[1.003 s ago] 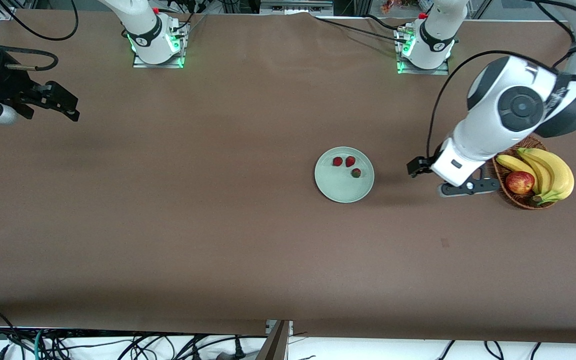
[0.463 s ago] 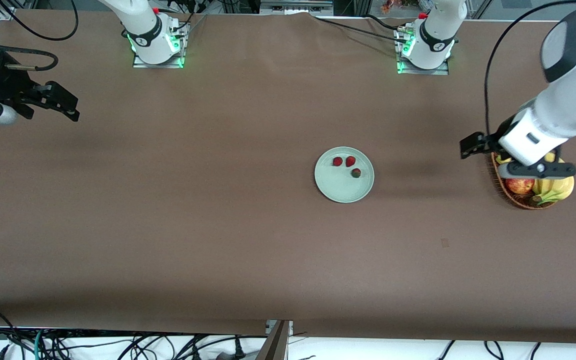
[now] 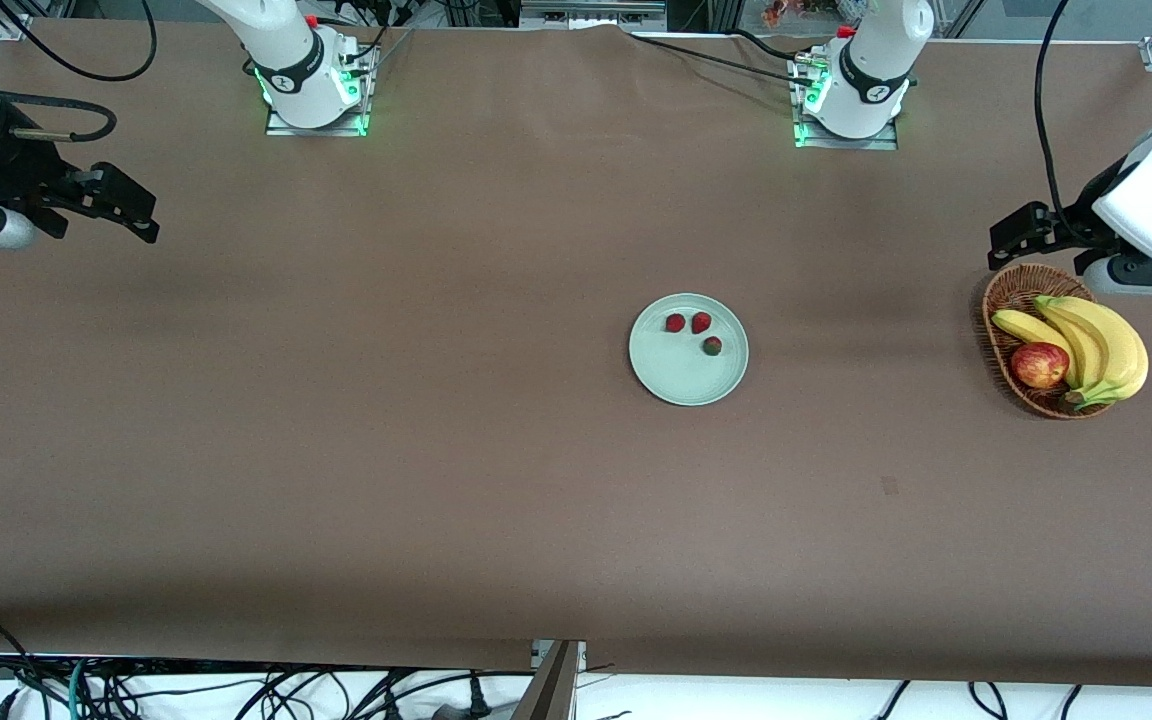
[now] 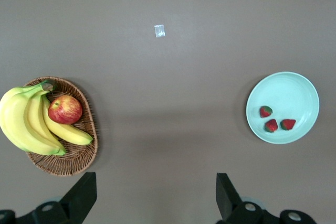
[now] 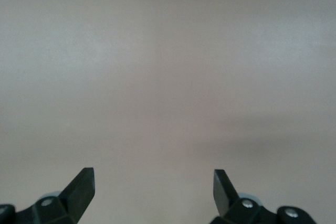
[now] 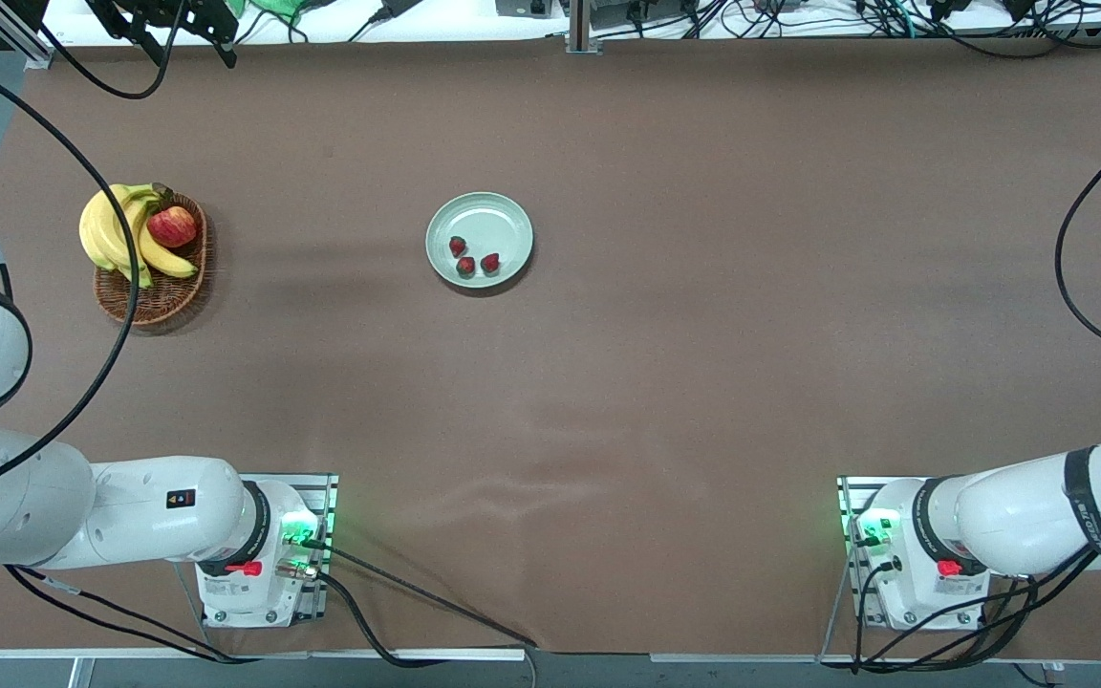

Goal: Collect all strawberries into plate

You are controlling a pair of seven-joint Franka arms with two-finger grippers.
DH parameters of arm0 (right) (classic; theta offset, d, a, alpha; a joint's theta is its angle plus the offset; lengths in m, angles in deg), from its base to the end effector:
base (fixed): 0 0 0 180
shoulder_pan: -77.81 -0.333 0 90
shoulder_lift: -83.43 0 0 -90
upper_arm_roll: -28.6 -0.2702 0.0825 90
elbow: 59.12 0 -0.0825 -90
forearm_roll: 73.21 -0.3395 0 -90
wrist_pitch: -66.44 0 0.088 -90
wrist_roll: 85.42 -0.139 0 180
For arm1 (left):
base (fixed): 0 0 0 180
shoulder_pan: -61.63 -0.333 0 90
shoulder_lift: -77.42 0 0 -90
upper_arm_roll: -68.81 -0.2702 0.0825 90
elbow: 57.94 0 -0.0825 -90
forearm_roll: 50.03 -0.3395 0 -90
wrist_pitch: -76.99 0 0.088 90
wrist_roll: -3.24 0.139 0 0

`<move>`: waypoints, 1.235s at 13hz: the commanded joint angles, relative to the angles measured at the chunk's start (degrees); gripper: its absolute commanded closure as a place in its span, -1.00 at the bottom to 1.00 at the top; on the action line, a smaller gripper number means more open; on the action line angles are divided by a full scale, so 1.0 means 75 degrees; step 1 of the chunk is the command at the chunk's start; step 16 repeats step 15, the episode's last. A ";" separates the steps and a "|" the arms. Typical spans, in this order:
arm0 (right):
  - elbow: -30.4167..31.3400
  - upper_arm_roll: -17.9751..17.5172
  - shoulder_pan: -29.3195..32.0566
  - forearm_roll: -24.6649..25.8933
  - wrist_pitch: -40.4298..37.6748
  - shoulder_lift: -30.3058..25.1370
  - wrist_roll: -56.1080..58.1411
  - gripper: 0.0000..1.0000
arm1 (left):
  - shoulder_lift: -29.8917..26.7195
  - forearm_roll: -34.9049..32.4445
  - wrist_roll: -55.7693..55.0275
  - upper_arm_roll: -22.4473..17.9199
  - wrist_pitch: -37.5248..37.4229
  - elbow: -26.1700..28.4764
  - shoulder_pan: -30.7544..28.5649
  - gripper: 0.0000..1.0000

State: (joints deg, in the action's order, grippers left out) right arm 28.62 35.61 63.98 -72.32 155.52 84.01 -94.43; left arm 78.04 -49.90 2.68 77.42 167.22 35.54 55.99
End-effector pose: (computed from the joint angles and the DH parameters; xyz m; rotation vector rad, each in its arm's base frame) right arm 0.5086 0.0589 0.5570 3.1261 -0.0603 0.0243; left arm 0.5077 -0.0264 0.5157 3.1373 -0.0659 -0.1060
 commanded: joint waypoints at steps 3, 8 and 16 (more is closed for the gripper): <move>-0.0144 -0.0021 0.0029 -0.0083 -0.0030 0.0051 -0.0018 -0.99 | -0.0037 0.0158 0.0075 -0.0163 -0.0592 -0.0195 0.0259 -1.00; -0.0144 -0.0021 0.0029 -0.0083 -0.0030 0.0051 -0.0018 -0.99 | -0.0001 0.0146 0.0192 -0.0163 -0.0675 -0.0160 0.0189 -1.00; -0.0144 -0.0021 0.0029 -0.0083 -0.0042 0.0051 -0.0018 -0.99 | 0.0022 0.0134 0.0204 -0.0151 -0.0628 -0.0172 0.0201 -1.00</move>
